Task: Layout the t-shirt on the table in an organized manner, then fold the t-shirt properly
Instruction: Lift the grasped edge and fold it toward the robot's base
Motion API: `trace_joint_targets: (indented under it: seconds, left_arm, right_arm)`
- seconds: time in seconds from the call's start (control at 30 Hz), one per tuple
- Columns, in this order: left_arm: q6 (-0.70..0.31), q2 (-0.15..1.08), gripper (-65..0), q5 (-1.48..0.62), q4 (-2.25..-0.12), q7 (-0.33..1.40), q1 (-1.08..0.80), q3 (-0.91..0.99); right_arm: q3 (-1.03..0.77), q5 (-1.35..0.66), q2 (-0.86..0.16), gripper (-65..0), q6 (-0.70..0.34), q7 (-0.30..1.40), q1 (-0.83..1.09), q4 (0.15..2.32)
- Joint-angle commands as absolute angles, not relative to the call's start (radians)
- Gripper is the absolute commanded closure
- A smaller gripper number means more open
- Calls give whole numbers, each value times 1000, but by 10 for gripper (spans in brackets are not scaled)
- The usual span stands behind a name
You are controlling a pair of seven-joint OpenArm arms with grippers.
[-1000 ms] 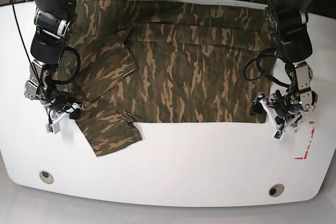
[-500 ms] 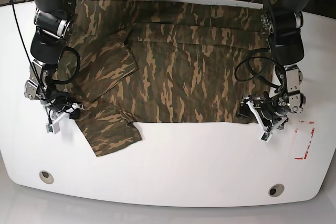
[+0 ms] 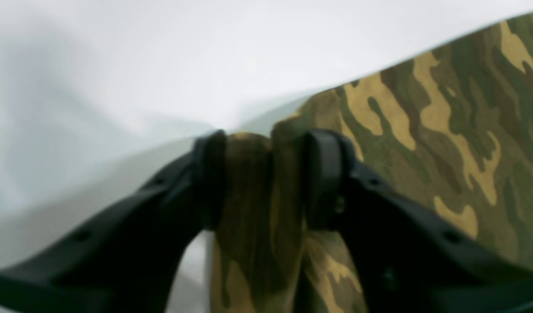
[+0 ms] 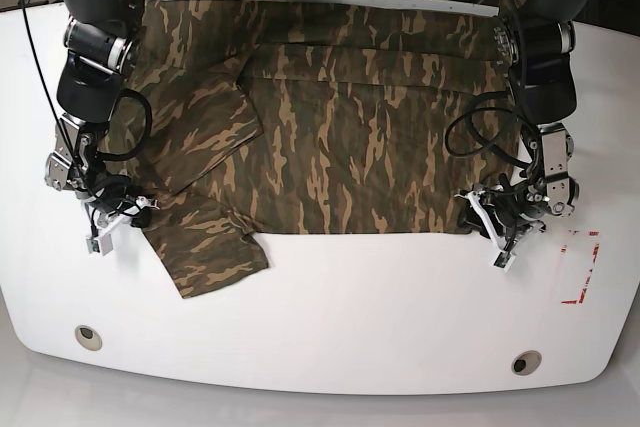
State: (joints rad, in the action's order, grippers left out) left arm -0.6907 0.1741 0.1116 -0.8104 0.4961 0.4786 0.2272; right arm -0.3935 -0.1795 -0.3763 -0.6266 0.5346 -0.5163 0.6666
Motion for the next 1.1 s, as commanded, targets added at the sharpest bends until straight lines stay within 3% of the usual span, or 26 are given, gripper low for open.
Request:
trace_joint_targets:
  seconds: [0.0, 0.27, 0.73, 1.07]
  left_arm:
    - [-698, 183, -201, 110, -820, 506, 495, 229]
    - [-698, 202, -14, 110, -822, 504, 493, 229]
    - [-698, 200, -27, 105, -1000, 510, 450, 234]
    - [-698, 171, -27, 105, -1231, 587, 377, 232]
  right_arm:
    - [-397, -194, -395, 0, -631, 515, -545, 685]
    - [-397, -194, -395, 0, -631, 515, -545, 685]
    - [-397, -199, -398, 0, -631, 535, -549, 727]
    - [-404, -200, -398, 0, -631, 792, -533, 986]
